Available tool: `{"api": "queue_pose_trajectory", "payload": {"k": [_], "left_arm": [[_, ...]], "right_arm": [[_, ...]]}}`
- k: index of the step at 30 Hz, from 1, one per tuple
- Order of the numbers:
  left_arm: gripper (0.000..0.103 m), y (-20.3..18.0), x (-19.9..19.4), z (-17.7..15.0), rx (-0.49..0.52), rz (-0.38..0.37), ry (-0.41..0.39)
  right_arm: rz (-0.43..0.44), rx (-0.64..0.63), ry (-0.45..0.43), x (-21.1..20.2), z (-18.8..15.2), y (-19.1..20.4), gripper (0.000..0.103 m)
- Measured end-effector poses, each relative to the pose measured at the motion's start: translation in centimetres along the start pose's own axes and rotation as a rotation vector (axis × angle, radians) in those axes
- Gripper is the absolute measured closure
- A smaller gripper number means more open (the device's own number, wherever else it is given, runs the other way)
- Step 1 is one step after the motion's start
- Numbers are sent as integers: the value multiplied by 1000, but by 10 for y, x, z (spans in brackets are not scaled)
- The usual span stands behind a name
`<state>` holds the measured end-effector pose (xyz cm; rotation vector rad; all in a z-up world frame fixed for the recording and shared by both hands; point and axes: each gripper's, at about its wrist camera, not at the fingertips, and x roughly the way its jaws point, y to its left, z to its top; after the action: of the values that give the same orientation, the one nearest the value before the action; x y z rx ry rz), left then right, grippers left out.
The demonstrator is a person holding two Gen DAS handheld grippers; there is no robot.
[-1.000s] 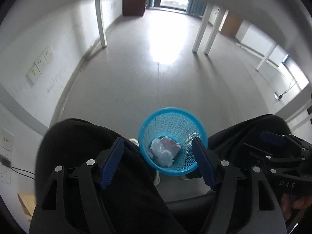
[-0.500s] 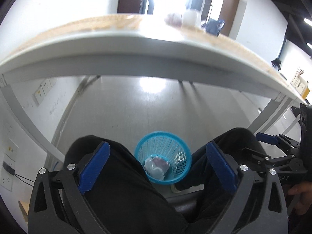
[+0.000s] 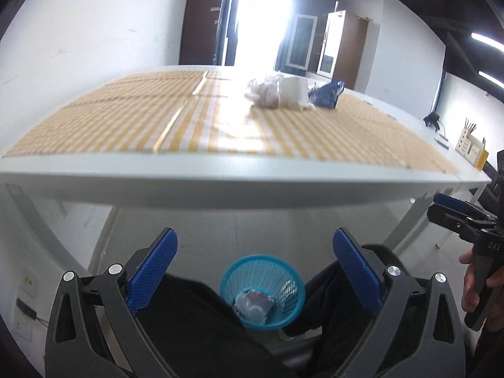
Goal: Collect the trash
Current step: 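Raise both open tools back toward the table, then grasp the white plastic bag bundle with the left tool while the right tool grasps the white cup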
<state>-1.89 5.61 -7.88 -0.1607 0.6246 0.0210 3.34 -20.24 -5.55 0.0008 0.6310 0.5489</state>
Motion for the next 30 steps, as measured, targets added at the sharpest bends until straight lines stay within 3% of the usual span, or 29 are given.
{"api": "queue_pose_trajectory", "payload": {"k": [4,12,23,30], "left_arm": [[6,3,11,25,-46,-31,18],[6,-2,25,63,-25,-46,-18],[6,14,50,89,-31,-62,-16],[6,38,72,102,-96,-57,6]], "right_arm": [[-23,0,-31,2,32,-6,9],[-26,-14,-62,27,90,-10,9],[-15,-33,-32,100,164,-8,9],[-3,-60,7,154,199,-4,9]]}}
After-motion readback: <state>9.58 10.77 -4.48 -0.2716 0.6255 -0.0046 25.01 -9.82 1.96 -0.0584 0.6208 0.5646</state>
